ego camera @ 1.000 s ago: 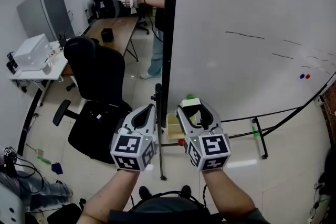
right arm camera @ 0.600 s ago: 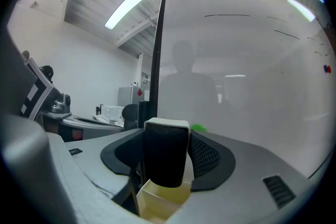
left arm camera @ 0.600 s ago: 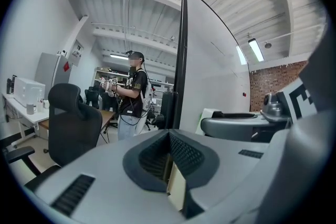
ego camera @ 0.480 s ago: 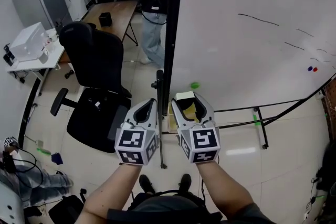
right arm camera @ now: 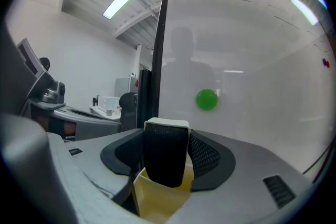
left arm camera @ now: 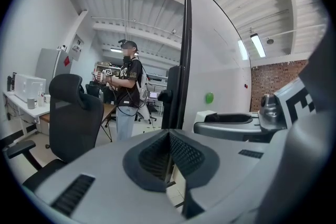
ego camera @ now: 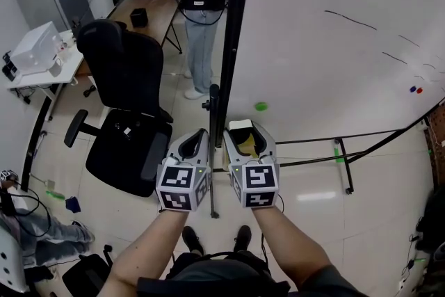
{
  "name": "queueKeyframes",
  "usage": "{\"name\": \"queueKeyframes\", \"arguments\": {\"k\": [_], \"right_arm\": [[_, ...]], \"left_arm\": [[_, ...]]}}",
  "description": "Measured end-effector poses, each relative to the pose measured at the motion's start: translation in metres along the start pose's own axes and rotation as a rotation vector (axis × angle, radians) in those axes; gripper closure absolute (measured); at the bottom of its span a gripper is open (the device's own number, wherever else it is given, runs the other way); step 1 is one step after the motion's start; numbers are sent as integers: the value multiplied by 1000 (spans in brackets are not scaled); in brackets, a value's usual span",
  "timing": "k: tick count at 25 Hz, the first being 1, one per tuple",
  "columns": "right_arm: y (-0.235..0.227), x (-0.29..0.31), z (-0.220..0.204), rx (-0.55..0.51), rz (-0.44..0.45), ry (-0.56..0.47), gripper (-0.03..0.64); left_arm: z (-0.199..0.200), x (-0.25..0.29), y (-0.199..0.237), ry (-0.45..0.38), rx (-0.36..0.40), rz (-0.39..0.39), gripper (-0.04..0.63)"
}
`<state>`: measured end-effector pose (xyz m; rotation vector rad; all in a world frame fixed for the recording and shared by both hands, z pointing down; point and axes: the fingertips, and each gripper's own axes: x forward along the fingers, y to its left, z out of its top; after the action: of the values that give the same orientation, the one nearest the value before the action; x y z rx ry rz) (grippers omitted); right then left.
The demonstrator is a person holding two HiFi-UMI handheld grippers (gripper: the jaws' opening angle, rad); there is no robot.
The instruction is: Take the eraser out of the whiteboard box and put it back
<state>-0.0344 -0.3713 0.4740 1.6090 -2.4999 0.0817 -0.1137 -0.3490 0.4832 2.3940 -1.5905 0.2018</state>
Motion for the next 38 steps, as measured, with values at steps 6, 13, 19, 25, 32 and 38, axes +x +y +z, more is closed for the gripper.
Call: {"name": "queueKeyframes", "arguments": {"k": [6,13,19,25,32,38], "right_arm": [[-1,11,-19,0,-7,68,348],[-4,12,-38,29,-7,173,348],[-1,15,-49,66,16,263,348],[2,12,-54,110,34,341,348],[2,7,-59,154,61,412,351],[1,4,-71,202,88,492,353]], "left_arm": [[-22,6,6,38,-13,16,565],[-25,3,3,55,-20,14,565],[-25,4,3,65,-29,20,565],[-22,1,1,71,-34,20,565],[-15,-8,-2,65,-25,21,565],[-10,-11,-6,62,-27,7,565]]}}
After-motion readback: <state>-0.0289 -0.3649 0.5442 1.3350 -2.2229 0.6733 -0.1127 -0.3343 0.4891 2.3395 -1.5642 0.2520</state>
